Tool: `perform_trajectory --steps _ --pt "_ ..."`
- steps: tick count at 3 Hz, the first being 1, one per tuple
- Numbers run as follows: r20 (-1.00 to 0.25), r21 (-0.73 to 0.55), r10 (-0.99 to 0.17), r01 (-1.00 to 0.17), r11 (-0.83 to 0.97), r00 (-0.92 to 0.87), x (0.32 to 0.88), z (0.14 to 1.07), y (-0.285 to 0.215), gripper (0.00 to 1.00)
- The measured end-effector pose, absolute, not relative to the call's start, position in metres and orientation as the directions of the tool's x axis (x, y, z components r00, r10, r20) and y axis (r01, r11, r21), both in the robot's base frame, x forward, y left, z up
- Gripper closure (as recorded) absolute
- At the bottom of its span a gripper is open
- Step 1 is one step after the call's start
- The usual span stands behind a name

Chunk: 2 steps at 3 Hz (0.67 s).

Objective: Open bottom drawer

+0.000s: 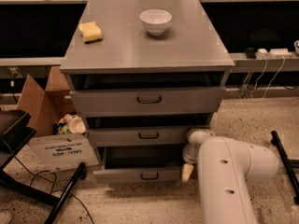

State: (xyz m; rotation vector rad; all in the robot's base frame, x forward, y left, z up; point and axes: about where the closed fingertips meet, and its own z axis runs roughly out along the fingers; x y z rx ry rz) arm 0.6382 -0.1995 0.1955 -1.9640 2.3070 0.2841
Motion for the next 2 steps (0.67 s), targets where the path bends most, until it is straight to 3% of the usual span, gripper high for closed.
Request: perform_trajectory --steps 2 --pt "-0.164 0.119 -0.972 -0.982 0.148 -0.166 0.597 0.176 -0.206 0.1"
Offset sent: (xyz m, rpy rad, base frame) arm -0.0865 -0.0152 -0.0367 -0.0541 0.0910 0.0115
